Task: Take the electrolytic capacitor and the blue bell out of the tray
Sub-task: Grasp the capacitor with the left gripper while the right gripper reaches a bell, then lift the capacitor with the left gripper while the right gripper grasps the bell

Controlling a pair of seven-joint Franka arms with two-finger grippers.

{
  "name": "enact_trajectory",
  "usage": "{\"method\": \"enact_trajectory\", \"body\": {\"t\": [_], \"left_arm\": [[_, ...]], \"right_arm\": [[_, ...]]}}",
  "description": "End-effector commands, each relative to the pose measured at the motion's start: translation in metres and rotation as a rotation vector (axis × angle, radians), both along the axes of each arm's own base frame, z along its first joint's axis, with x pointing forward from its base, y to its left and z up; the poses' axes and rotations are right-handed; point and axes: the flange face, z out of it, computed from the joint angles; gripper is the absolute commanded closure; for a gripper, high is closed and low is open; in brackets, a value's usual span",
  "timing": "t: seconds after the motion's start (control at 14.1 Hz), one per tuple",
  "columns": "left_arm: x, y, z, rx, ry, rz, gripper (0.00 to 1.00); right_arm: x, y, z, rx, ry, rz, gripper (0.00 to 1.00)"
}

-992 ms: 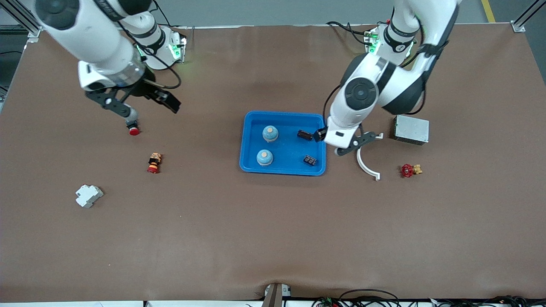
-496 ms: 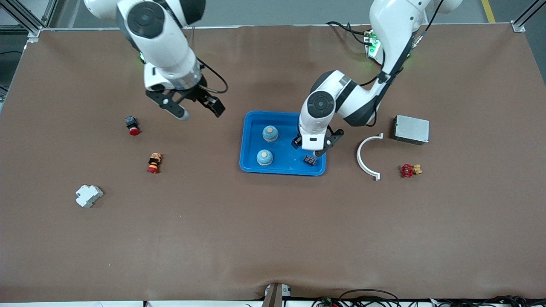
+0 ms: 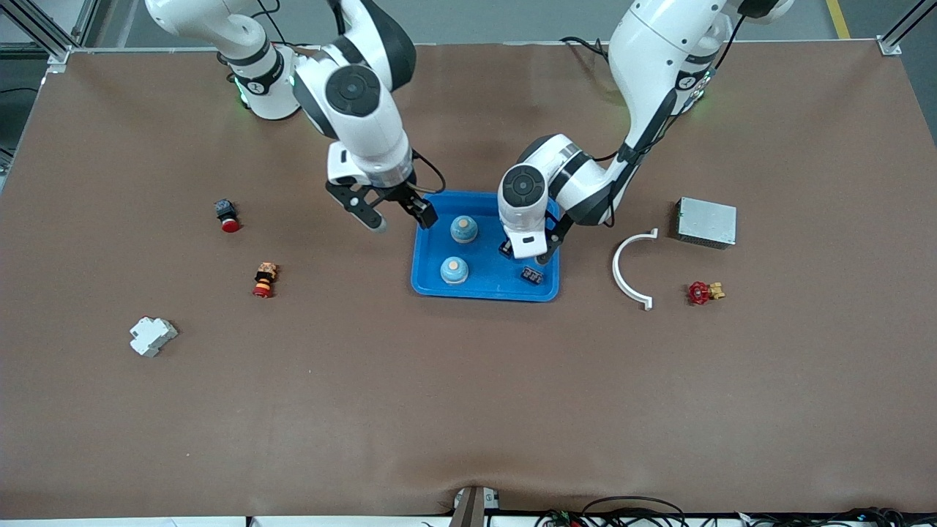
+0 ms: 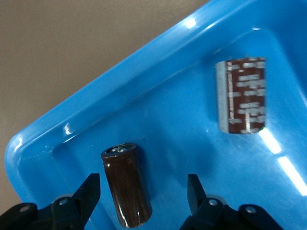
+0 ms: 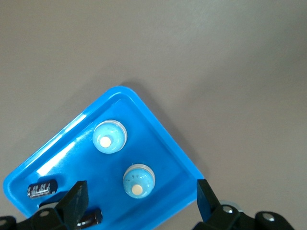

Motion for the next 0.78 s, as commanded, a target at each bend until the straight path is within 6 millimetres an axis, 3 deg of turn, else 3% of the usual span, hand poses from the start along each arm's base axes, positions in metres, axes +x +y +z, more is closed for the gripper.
{"method": "enact_trajectory", "body": {"t": [0.0, 0.21, 0.35, 0.5, 0.71], "left_arm": [[-0.001, -0.001, -0.002, 0.019, -0.02, 0.044, 0.31], [-0.001, 0.0, -0.001, 0.026, -0.018, 0.06, 0.95], [0.023, 0.016, 0.019, 0.013, -0.037, 0.103, 1.0], [0.022, 0.018, 0.035, 0.044, -0.022, 0.1, 1.0], [0.031, 0.028, 0.081, 0.063, -0.037, 0.102, 1.0]], "right_arm": [[0.009, 0.021, -0.026, -0.023, -0.017, -0.041, 0.0], [0.014, 0.038, -0.061, -0.006, -0.038, -0.075, 0.0], [0.021, 0.047, -0.084, -0.017, -0.036, -0.082, 0.0], [0.028, 0.052, -0.105, -0.033, -0.03, -0.09, 0.0], [0.042, 0.061, -0.121, -0.036, -0.034, -0.111, 0.0]]}}
